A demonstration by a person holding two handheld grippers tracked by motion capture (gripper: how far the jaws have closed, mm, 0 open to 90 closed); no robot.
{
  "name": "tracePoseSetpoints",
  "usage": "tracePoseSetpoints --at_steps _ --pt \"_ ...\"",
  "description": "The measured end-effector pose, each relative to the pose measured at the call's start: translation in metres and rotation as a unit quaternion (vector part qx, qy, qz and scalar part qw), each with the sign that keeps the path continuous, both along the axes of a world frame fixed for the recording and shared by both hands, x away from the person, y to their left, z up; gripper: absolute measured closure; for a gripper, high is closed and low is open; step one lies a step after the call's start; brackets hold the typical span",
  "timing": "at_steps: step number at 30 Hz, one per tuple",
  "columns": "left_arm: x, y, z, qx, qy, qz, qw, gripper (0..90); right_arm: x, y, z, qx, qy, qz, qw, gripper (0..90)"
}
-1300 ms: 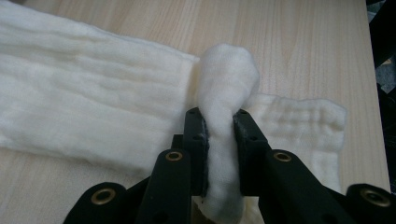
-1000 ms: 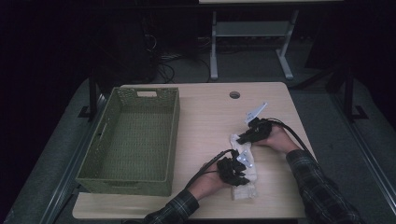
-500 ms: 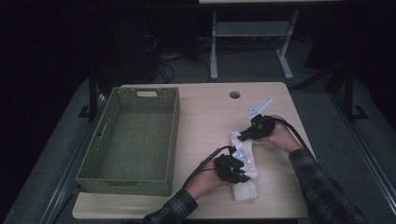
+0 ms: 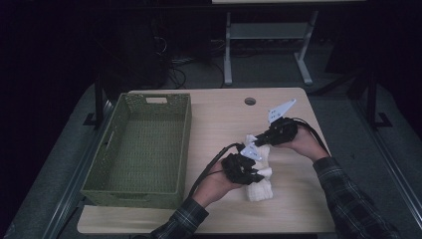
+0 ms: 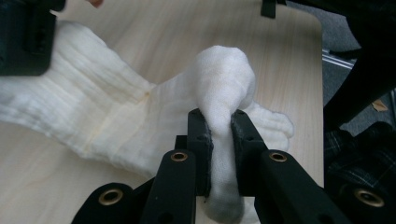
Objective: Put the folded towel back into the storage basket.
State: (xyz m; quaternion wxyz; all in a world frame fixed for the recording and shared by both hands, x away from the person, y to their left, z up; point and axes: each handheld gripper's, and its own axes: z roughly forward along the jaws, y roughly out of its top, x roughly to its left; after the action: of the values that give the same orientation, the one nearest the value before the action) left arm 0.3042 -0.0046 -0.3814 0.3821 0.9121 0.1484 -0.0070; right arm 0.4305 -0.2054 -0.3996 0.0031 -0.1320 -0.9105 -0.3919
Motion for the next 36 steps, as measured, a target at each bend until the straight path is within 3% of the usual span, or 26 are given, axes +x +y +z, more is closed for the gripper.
tracePoseSetpoints --at_steps 3,13,15,23,36 --pt "0.001 0.004 0.015 0.000 -0.006 0.006 1.0000 80.1 0.001 0.002 0.009 0.006 -0.006 0.002 1.0000 80.3" --pt "0.007 0.017 0.042 0.006 -0.016 0.016 0.9997 80.0 0.004 0.012 0.033 0.022 -0.015 0.006 0.9996 80.1" --pt "0.008 0.021 0.048 0.015 -0.023 0.016 0.9995 80.0 0.006 0.016 0.037 0.023 -0.018 0.009 0.9995 80.1" --pt "0.015 0.037 0.071 0.006 -0.034 0.022 0.9991 80.1 0.012 0.033 0.054 0.028 -0.026 0.015 0.9992 80.1" --pt "0.024 0.086 0.092 -0.008 -0.049 0.028 0.9984 80.1 0.024 0.074 0.081 0.022 -0.040 0.018 0.9988 80.1"
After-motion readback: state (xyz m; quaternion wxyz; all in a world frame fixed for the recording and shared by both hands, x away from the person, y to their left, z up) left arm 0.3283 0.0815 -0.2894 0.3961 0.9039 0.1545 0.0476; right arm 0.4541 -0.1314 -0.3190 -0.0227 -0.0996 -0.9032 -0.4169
